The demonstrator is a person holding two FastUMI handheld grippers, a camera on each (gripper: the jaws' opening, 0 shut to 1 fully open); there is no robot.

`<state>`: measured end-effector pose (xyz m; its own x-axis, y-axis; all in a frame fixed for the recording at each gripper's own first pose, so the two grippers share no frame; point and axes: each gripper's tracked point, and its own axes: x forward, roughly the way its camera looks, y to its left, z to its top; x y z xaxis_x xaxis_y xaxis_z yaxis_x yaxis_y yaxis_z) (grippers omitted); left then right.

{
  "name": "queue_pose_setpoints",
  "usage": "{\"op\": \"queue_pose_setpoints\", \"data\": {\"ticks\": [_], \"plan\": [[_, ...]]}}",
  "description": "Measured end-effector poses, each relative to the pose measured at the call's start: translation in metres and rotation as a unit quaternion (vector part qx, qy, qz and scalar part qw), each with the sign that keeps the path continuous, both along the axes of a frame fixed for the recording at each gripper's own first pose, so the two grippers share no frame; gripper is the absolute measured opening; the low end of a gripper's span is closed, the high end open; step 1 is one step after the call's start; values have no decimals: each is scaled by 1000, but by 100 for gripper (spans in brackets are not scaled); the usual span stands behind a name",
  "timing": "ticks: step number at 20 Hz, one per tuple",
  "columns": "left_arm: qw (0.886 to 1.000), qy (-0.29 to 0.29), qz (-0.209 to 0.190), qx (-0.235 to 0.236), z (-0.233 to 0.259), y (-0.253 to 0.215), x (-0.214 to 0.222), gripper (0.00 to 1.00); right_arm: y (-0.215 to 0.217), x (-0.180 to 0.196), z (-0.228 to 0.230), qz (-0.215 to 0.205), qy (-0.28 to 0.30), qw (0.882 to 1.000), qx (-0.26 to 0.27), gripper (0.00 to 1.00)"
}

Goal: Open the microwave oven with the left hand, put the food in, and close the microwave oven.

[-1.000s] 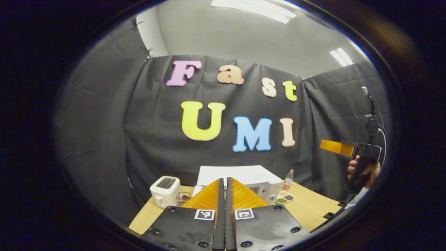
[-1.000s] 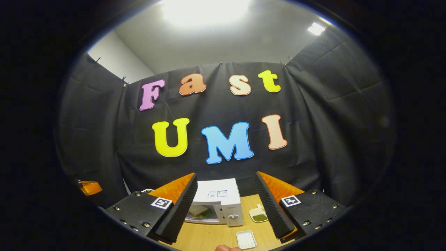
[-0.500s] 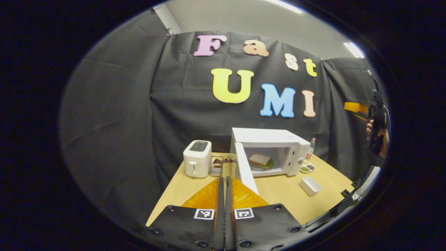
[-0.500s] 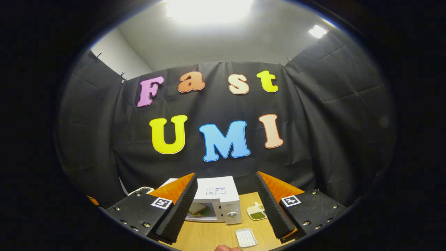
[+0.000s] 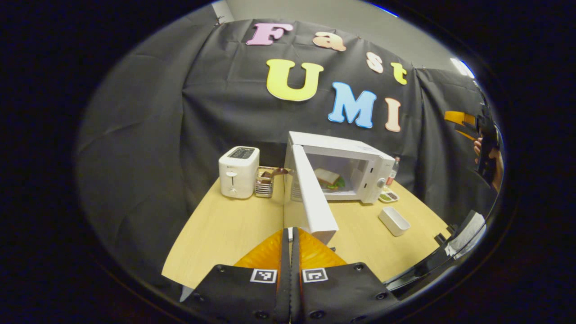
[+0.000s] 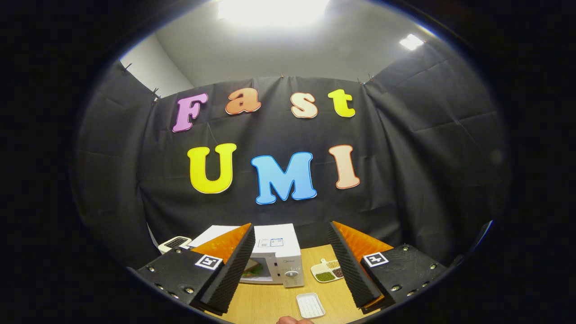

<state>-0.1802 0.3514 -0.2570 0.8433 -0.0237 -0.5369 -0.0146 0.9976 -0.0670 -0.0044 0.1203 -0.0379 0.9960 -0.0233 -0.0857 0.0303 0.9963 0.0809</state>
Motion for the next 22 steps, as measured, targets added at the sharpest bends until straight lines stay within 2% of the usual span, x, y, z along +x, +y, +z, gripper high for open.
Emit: {"op": "queue_pose_setpoints", "data": {"ticks": [3,5,10,11,17,22], "plan": [[1000,7,-14,2,2,-24,4,9,-12,12,-7,4,6,1000,7,98],[1000,5,-24,1,6,-44,11,7,-19,24,-9,8,8,1000,12,98],[999,5,-30,-34,3,-107,27,7,-39,51,-2,16,-1,1000,6,98],[999,7,-36,-35,1,-120,33,9,-43,57,0,16,-5,1000,6,98],[996,14,-77,-50,-7,-186,67,7,-73,82,8,4,-29,1000,2,98],[992,13,-105,-62,-13,-227,100,9,-88,94,2,12,-22,1000,-1,98]]}}
